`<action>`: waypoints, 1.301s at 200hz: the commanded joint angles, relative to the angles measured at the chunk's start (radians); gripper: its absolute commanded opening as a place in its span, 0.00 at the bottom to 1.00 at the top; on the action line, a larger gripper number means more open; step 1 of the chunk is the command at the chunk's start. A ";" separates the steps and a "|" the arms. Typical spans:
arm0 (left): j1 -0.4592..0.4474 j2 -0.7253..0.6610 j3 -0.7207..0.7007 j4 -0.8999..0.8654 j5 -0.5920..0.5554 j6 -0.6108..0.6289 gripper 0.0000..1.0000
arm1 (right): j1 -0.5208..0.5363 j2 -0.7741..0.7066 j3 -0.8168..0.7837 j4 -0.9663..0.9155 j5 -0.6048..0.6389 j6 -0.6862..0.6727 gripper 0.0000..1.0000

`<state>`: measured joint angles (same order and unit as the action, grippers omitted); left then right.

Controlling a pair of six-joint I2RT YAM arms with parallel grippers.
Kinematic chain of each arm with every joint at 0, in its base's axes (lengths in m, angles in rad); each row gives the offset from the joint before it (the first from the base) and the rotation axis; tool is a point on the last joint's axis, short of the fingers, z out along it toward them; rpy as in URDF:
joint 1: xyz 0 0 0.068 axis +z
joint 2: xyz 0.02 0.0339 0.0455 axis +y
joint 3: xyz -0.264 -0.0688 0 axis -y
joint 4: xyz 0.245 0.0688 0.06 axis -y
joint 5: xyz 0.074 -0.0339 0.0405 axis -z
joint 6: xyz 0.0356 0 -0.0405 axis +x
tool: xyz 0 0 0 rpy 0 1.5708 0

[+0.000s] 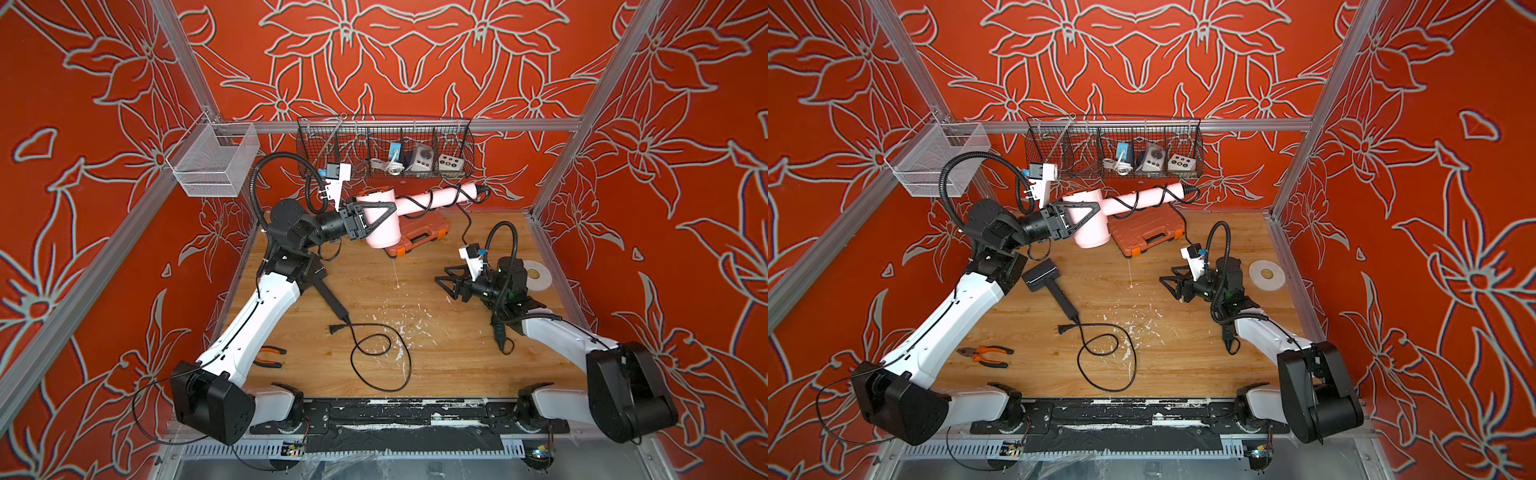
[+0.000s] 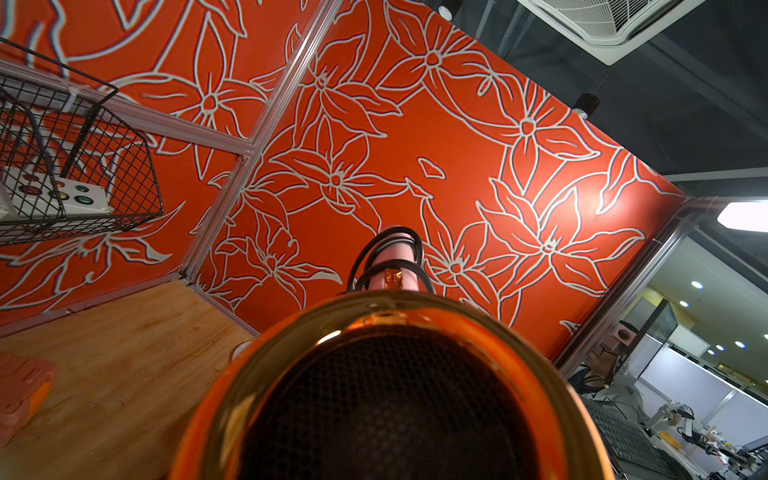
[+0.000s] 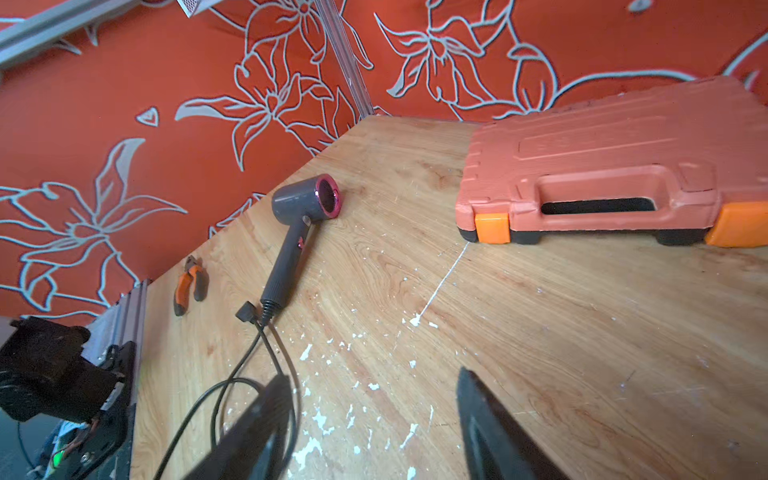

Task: Wrap the cord around the hair dryer
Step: Wrap the power cord around the hair dryer.

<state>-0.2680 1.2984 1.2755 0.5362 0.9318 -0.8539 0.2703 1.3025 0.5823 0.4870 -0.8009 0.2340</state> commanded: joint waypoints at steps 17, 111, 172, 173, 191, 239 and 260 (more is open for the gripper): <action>0.004 -0.030 0.061 0.097 -0.027 -0.032 0.00 | -0.009 0.011 0.040 0.038 0.042 -0.037 0.56; 0.004 -0.025 0.081 0.080 -0.031 -0.027 0.00 | 0.017 0.130 0.135 0.150 -0.122 0.040 0.66; 0.004 -0.027 0.091 0.063 -0.033 -0.016 0.00 | 0.092 0.271 0.111 0.424 -0.221 0.236 0.47; 0.004 -0.026 0.091 0.062 -0.033 -0.016 0.00 | 0.092 0.272 0.108 0.429 -0.220 0.239 0.45; 0.004 -0.028 0.093 0.058 -0.032 -0.013 0.00 | 0.090 0.282 0.080 0.450 -0.203 0.254 0.11; 0.006 -0.030 0.091 0.058 -0.033 -0.010 0.00 | 0.089 0.256 0.063 0.409 -0.193 0.239 0.22; 0.006 -0.028 0.091 0.061 -0.033 -0.013 0.00 | 0.089 0.252 0.068 0.388 -0.193 0.232 0.37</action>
<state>-0.2680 1.2984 1.3277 0.5121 0.9169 -0.8684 0.3595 1.5772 0.6525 0.8619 -0.9821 0.4599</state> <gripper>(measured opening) 0.731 0.292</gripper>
